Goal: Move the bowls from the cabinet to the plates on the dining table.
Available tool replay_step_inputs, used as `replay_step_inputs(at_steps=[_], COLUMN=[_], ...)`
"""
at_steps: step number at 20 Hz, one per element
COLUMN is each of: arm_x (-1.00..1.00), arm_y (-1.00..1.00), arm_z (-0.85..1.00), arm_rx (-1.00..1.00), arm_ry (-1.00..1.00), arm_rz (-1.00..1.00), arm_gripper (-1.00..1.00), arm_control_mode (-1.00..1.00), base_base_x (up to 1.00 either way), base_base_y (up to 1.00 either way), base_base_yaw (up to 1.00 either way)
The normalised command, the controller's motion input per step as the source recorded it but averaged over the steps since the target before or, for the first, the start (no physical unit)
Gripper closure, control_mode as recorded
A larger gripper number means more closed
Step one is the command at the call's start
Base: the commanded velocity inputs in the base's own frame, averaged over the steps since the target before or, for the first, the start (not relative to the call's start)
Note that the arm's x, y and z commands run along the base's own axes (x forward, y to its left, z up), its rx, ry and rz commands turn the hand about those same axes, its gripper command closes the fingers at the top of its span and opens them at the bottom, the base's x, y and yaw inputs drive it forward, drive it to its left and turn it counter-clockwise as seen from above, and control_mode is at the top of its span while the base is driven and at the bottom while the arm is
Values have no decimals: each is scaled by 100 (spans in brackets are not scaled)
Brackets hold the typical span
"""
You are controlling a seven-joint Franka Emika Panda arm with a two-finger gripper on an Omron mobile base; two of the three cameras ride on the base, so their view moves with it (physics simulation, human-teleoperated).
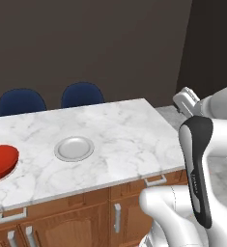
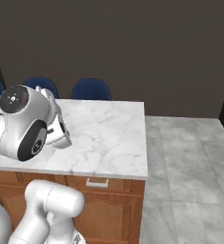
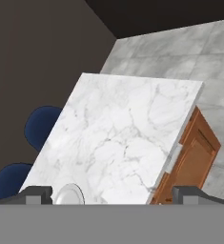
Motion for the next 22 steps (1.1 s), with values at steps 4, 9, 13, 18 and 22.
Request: replay_step_inputs(at_steps=[4, 9, 13, 18, 22], arm_x=[0, 0, 0, 0, 0], arm_y=[0, 0, 0, 0, 0], arm_z=[0, 0, 0, 0, 0], arm_rx=[0, 0, 0, 0, 0], arm_ry=[0, 0, 0, 0, 0], arm_rz=[0, 0, 0, 0, 0], arm_gripper=[-100, -100, -100, -100, -100], arm_control_mode=[100, 100, 100, 100, 100], base_base_x=[0, 0, 0, 0, 0], base_base_y=[0, 0, 0, 0, 0], base_base_yaw=[-25, -25, -25, -25, -25])
